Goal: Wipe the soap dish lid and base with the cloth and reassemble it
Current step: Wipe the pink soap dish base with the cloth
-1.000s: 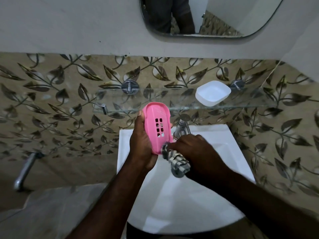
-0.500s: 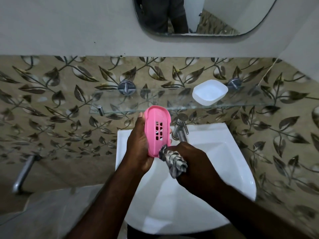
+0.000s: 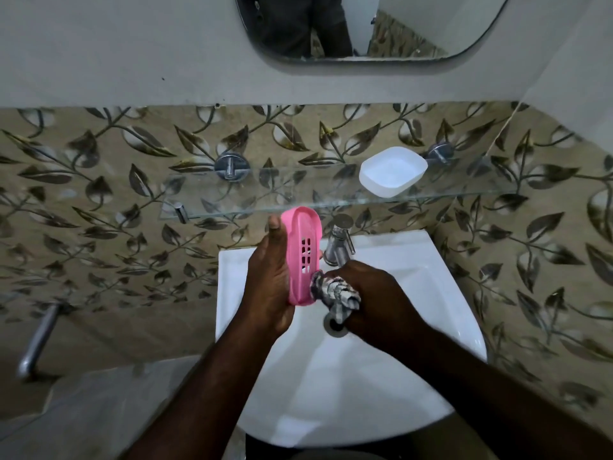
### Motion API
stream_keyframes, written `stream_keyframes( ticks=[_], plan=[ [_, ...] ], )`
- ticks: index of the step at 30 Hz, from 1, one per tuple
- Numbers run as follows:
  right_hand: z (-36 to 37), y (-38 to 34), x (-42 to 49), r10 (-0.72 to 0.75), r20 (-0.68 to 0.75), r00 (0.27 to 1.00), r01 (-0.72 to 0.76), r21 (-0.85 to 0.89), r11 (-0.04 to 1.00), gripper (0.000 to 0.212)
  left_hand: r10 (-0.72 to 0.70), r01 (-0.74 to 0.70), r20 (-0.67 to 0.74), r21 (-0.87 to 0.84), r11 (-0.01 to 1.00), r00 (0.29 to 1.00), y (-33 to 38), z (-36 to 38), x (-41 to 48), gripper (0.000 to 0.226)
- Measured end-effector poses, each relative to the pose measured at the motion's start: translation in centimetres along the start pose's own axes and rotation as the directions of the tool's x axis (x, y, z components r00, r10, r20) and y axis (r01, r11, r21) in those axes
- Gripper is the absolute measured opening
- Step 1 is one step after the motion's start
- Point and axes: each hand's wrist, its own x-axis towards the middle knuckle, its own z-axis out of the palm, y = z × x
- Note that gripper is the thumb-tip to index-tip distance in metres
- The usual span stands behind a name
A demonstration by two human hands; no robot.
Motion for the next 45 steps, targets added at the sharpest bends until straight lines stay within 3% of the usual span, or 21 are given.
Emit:
stream_keyframes(
  ticks=[2,5,7,9,12,14,19,23,26,29,32,34,37,42,45],
  plan=[
    [0.1,0.7,0.4,0.095,-0.051,0.994,-0.095,-0.002,0.995,0.011,0.009,-0.010,-0.022,-0.015,1.000,1.000,0.0,0.5,0.0,0.080],
    [1.3,-0.7,0.0,0.284,-0.012,0.959,-0.265,0.318,0.910,0.011,0.033,-0.034,-0.023,-0.048,0.998,0.999,0.2,0.4,0.1,0.082],
    [2.2,-1.7,-1.0,0.159,-0.080,0.984,-0.133,0.260,0.956,0.009,0.001,-0.001,-0.003,-0.087,0.996,1.000,0.3,-0.1,0.2,0.084],
    [1.7,-1.8,-1.6,-0.023,-0.100,0.995,0.028,0.048,0.998,0.007,-0.093,0.092,-0.005,-0.137,0.986,0.996,0.2,-0.6,0.2,0.087],
    [0.4,-0.5,-0.5,-0.031,-0.032,0.999,0.026,-0.144,0.989,0.021,-0.187,0.182,-0.006,-0.190,0.965,0.982,0.0,-1.2,0.5,0.074],
    [-0.2,-0.2,0.0,0.042,0.007,0.999,-0.041,-0.122,0.992,0.024,-0.242,0.241,0.025,-0.242,0.940,0.970,-0.1,-1.3,0.4,0.066],
    [0.0,-0.8,-0.5,-0.142,0.128,0.981,0.140,0.024,0.990,0.032,-0.342,0.360,0.114,-0.333,0.871,0.933,0.2,-2.2,0.0,0.064],
    [0.3,-0.5,-0.7,-0.217,0.114,0.969,0.228,-0.096,0.969,0.029,-0.413,0.450,0.181,-0.290,0.845,0.892,0.7,-2.8,-0.3,0.065],
    [0.3,-0.6,-0.8,-0.237,0.064,0.969,0.241,-0.078,0.967,0.022,-0.434,0.488,0.227,-0.318,0.813,0.872,0.6,-2.7,-0.7,0.071],
    [0.3,-1.3,-0.5,-0.225,0.001,0.974,0.224,-0.022,0.974,0.019,-0.322,0.388,0.225,-0.394,0.833,0.920,0.4,-1.9,-1.5,0.068],
    [0.8,-2.8,-0.3,-0.232,-0.061,0.971,0.235,0.050,0.971,0.018,-0.102,0.129,0.082,-0.458,0.880,0.991,-0.6,-0.9,-2.5,0.059],
    [1.2,-3.8,0.0,-0.192,-0.121,0.974,0.206,0.113,0.972,0.020,0.014,-0.006,0.016,-0.454,0.891,1.000,-1.2,-0.3,-3.1,0.060],
    [1.4,-4.7,0.2,-0.174,-0.144,0.974,0.198,0.176,0.964,0.020,0.041,-0.025,0.028,-0.432,0.901,0.999,-1.3,-0.2,-3.9,0.081],
    [0.7,-3.0,0.2,-0.289,0.055,0.956,0.286,0.057,0.957,0.023,0.105,-0.059,0.073,-0.473,0.879,0.992,-0.3,-1.2,-3.9,0.103],
    [0.1,-1.2,1.3,-0.157,0.034,0.987,0.159,-0.048,0.986,0.032,0.173,-0.115,0.080,-0.472,0.874,0.982,0.3,-1.3,-3.7,0.101]
  ],
)
